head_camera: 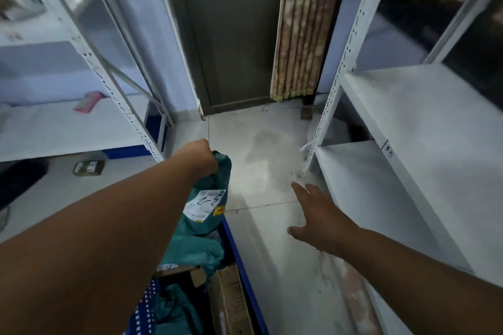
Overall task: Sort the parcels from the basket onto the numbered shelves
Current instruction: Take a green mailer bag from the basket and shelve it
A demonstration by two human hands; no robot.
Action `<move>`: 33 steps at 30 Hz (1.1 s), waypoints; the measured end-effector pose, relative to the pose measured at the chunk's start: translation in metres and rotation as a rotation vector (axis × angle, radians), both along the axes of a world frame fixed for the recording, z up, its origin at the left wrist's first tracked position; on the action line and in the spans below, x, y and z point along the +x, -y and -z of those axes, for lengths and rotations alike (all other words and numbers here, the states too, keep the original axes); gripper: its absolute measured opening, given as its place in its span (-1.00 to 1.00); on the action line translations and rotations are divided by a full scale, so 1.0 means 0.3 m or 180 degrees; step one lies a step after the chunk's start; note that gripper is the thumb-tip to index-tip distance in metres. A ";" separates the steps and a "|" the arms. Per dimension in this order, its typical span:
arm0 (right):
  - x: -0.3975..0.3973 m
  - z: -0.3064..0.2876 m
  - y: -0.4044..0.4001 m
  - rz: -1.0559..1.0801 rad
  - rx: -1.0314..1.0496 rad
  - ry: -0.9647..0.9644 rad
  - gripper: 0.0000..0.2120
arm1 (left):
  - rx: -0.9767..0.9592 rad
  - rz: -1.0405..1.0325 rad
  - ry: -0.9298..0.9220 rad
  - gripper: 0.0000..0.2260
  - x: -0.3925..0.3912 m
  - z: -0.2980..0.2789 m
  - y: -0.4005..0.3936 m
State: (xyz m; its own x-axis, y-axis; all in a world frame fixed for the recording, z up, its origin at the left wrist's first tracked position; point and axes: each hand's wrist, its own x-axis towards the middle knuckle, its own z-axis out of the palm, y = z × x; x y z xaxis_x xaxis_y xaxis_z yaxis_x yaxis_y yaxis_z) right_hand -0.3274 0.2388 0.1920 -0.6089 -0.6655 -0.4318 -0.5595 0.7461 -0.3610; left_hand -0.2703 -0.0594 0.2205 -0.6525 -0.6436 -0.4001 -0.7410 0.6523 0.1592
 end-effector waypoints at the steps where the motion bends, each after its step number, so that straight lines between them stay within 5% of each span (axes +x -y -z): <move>1: -0.001 -0.052 -0.009 -0.0006 -0.0075 -0.0057 -0.01 | 0.0055 0.0023 -0.0021 -0.65 -0.004 -0.055 -0.018; 10: 0.051 -0.467 -0.152 -0.0041 -0.0337 -0.0352 -0.07 | 0.0915 -0.0346 -0.0201 -0.71 0.043 -0.508 -0.180; 21: 0.105 -1.143 -0.344 0.0328 -0.0897 -0.0467 0.00 | 0.1719 -0.0375 -0.1210 -0.79 0.038 -1.298 -0.443; 27: 0.193 -1.471 -0.518 0.0596 -0.1336 -0.0502 -0.21 | 0.2417 -0.0086 -0.1655 -0.75 0.050 -1.579 -0.581; 33: 0.234 -1.694 -0.662 0.0732 -0.1871 -0.0920 0.03 | 0.2471 0.0378 -0.2196 -0.88 0.097 -1.902 -0.725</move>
